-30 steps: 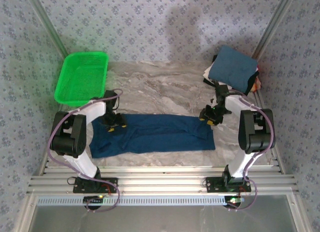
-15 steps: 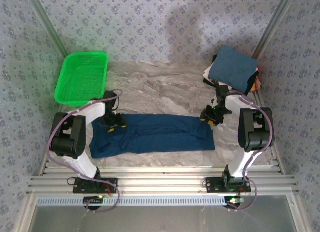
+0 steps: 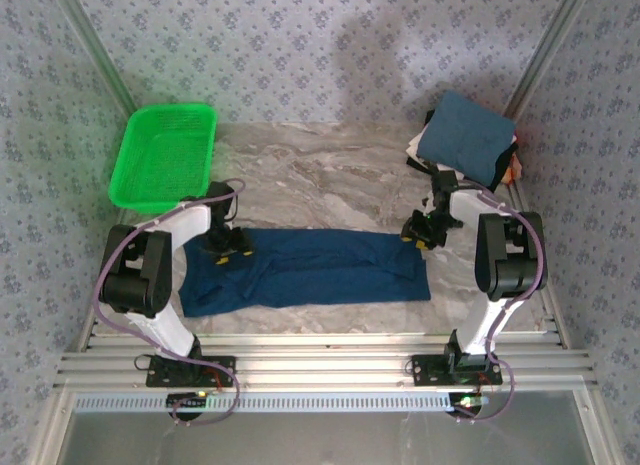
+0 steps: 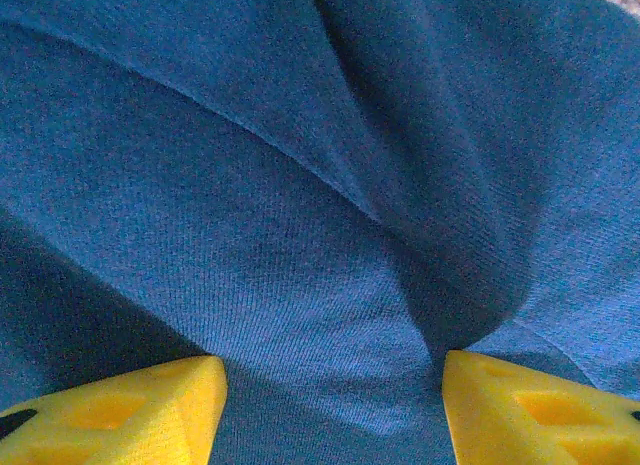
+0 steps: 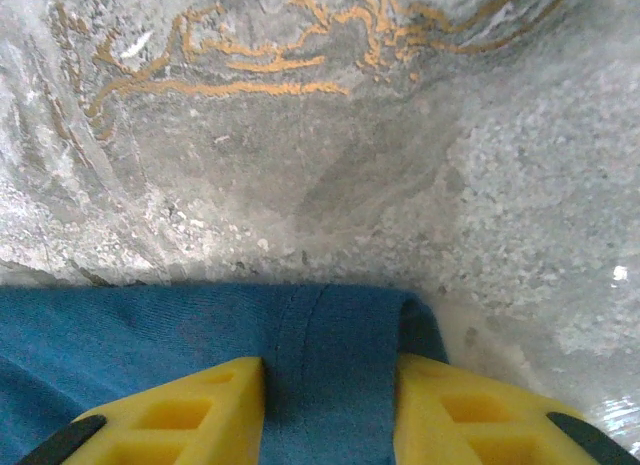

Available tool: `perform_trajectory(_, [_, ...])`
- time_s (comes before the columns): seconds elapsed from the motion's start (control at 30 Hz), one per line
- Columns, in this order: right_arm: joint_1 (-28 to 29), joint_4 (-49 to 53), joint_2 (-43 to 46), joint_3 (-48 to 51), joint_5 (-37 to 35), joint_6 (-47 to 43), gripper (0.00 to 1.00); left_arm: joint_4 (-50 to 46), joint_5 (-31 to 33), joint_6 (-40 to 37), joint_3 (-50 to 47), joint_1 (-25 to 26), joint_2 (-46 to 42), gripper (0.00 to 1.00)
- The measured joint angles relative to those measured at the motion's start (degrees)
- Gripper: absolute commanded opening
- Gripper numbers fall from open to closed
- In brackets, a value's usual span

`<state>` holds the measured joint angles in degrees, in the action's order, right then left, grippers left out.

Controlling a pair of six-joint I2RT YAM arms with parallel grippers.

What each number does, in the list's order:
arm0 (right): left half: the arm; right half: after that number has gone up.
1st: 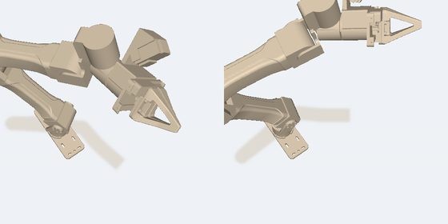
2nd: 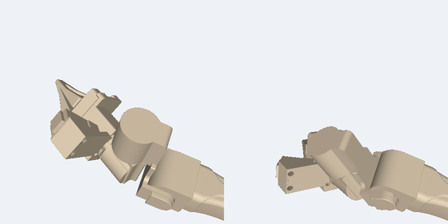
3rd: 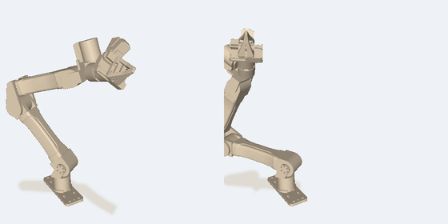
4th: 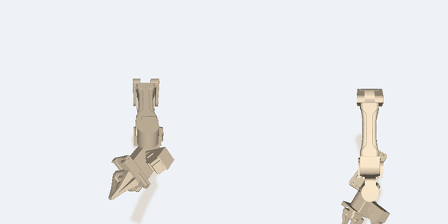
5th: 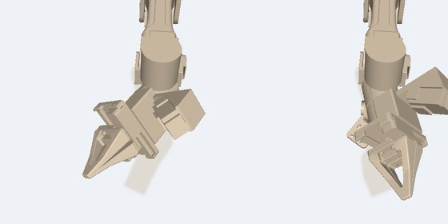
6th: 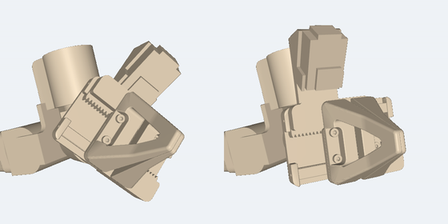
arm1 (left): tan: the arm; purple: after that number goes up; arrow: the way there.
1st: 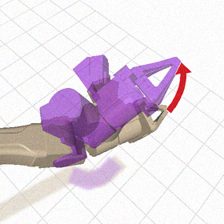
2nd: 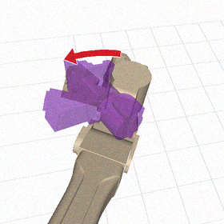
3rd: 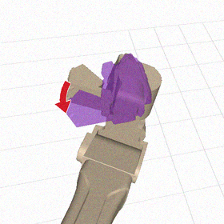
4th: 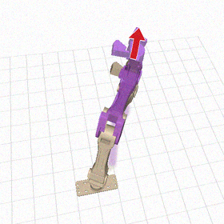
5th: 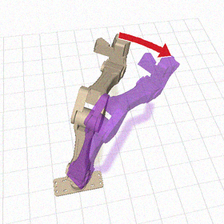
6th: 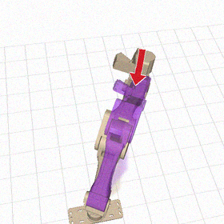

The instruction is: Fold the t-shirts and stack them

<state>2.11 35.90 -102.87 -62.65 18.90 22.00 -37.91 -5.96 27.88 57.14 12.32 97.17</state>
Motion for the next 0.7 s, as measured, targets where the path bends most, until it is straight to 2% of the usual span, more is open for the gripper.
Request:
perform_trajectory(0.3, [-0.42,-0.15,-0.13,-0.92,0.87,-0.17,0.03,0.04,0.17,0.0,-0.09,0.0,0.0,0.61])
perform_trajectory(0.7, [-2.71,1.16,-1.95,-4.55,3.54,-0.81,0.0,0.24,1.16,-0.04,-0.35,0.04,0.0,0.61])
